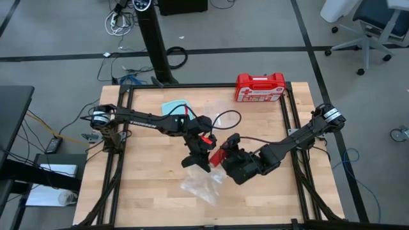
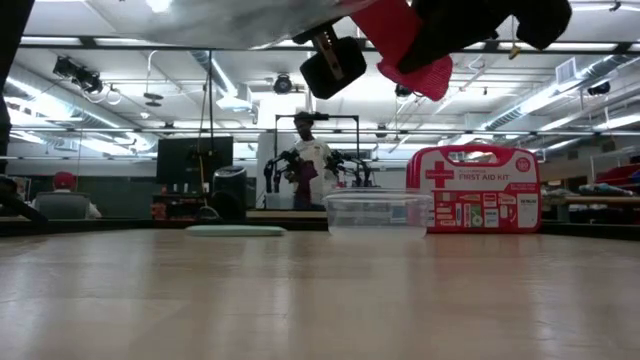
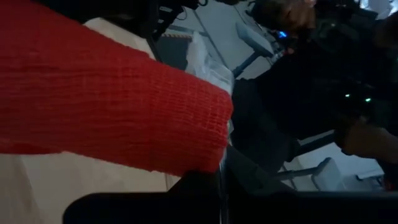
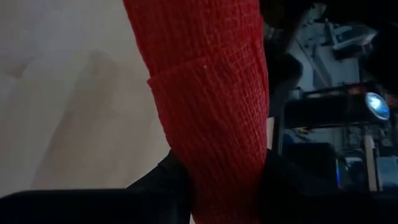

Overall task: Roll bandage
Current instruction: Put the rolled red bandage into the transparent zip bag

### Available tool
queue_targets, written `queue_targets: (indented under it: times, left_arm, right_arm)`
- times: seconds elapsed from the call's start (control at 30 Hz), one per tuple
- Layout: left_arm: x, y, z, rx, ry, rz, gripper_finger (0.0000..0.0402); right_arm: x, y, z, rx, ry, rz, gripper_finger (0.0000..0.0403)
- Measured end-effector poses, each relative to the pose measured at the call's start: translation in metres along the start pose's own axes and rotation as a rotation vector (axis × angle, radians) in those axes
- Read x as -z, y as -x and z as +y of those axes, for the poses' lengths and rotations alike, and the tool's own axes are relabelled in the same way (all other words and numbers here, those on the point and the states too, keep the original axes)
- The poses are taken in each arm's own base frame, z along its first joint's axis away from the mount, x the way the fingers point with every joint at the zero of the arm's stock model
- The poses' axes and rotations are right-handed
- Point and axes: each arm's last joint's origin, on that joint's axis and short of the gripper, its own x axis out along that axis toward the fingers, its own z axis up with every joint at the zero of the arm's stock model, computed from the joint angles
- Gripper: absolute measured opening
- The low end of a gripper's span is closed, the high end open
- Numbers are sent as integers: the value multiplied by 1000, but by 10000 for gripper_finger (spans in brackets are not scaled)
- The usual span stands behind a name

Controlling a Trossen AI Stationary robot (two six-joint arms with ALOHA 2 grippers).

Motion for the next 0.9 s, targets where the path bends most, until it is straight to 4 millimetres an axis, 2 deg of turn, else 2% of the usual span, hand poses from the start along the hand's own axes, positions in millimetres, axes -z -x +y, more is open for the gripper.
queue_targets:
  times: [0.27,0.43,0.6,0.8,0.9]
  left_arm:
    - [0,0,0,-2,-39,1,0]
    - [1,1,3,-47,-22,3,0]
    - [1,2,4,-55,-22,1,0]
    - [1,2,4,-52,-15,5,0]
    - [1,2,3,-43,-12,6,0]
  right_arm:
    - [-1,9,-2,-24,2,-38,123]
    - [-4,21,-13,-38,-75,-106,123]
    - [-6,19,-9,-117,-37,-131,123]
    - [1,20,-17,35,-117,-62,123]
    - [1,19,-21,32,-125,-65,123]
